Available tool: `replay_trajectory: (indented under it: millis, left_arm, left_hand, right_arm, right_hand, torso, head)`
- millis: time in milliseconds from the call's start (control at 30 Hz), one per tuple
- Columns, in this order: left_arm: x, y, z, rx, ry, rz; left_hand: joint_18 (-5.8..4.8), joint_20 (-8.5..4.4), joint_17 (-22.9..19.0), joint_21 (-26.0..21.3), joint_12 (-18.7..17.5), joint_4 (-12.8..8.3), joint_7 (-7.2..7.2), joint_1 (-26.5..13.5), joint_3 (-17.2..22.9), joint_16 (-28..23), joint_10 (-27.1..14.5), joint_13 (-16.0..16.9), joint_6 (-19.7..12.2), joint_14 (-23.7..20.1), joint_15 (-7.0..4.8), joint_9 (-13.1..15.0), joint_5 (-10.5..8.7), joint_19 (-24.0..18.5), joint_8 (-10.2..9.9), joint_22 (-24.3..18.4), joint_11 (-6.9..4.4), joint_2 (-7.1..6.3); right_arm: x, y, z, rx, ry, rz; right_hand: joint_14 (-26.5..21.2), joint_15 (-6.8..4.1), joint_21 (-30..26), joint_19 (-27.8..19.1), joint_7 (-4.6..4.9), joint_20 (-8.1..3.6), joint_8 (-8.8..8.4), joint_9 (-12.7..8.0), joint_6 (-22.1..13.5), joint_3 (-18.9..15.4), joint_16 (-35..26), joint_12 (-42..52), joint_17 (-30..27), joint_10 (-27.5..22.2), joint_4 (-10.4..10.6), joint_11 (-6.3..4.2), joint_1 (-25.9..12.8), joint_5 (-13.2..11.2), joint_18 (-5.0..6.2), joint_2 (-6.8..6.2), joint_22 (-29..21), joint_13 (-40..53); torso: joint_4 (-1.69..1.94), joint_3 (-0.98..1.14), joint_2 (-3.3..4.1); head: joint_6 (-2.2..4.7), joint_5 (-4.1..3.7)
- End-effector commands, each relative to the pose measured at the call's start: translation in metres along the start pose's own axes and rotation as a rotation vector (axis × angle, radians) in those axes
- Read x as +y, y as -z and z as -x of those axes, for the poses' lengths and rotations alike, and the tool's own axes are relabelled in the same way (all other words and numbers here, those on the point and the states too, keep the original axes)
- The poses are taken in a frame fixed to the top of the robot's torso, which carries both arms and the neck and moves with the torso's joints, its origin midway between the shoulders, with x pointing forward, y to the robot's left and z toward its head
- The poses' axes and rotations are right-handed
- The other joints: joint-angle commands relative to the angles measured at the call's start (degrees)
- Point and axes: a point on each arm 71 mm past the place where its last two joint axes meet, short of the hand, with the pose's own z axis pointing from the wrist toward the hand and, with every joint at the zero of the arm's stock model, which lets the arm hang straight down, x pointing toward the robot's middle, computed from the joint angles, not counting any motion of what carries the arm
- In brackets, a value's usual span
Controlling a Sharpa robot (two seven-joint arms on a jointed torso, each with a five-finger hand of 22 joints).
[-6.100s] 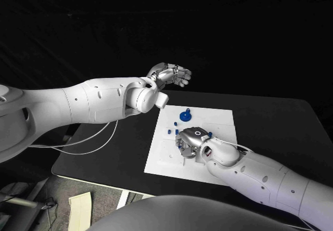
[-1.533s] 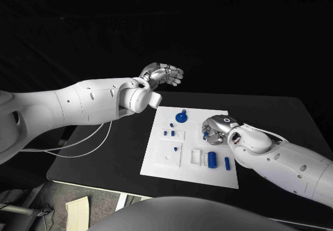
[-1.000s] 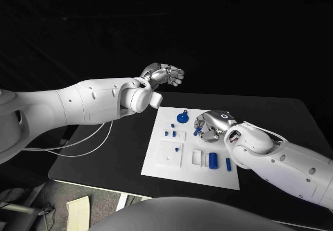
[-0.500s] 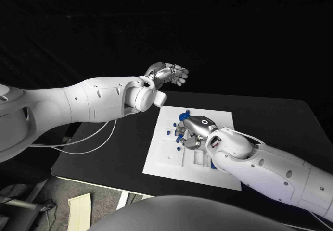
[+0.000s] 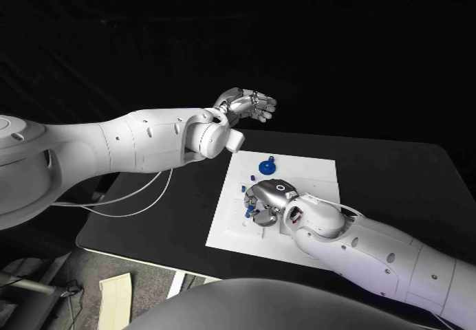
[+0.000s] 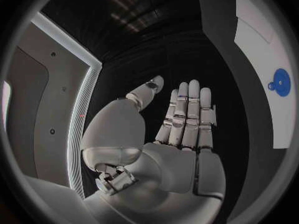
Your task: Assemble the parts on the task board
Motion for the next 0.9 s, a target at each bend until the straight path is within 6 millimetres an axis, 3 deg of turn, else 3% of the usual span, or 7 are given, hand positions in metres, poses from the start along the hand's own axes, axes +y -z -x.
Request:
replay_trajectory:
  millis: [33,900]
  left_arm:
    - [-0.002,-0.001,-0.003,0.007,0.010,-0.014]
    - [-0.002,-0.002,-0.005,0.012,0.011,-0.013]
  left_hand:
    - [1.01,0.18,0.1,-0.3,0.3,0.2,0.05,-0.2,-0.2,-0.4,-0.2,-0.1,-0.3,0.4,0.05,-0.1,0.38,0.1,0.2,0.1,-0.08,0.19]
    - [1.00,0.19,0.3,-0.4,0.3,0.2,0.05,-0.3,-0.2,-0.6,-0.2,-0.1,-0.4,0.4,0.05,-0.2,0.37,0.1,0.2,0.1,-0.08,0.22]
  right_arm:
    - [0.004,-0.001,-0.004,0.017,0.024,0.022]
    - [0.012,-0.002,-0.020,0.065,0.020,0.036]
  right_hand:
    - [-1.1,-0.87,0.4,-0.1,0.03,-0.24,0.08,1.1,0.4,0.1,0.3,0.2,-0.1,2.5,-0.3,-0.74,0.1,-0.3,6.23,0.63,1.0,0.1]
    - [-1.1,-0.86,0.4,-0.1,0.05,-0.27,0.04,1.3,0.4,0.1,0.3,0.3,-0.1,2.4,-0.7,-0.74,-0.1,-0.3,6.23,0.89,1.0,0.3]
  torso:
    - [0.00,0.03,-0.02]
    - [-0.16,0.15,-0.08]
  head:
    - [0.00,0.20]
    - [0.00,1.03]
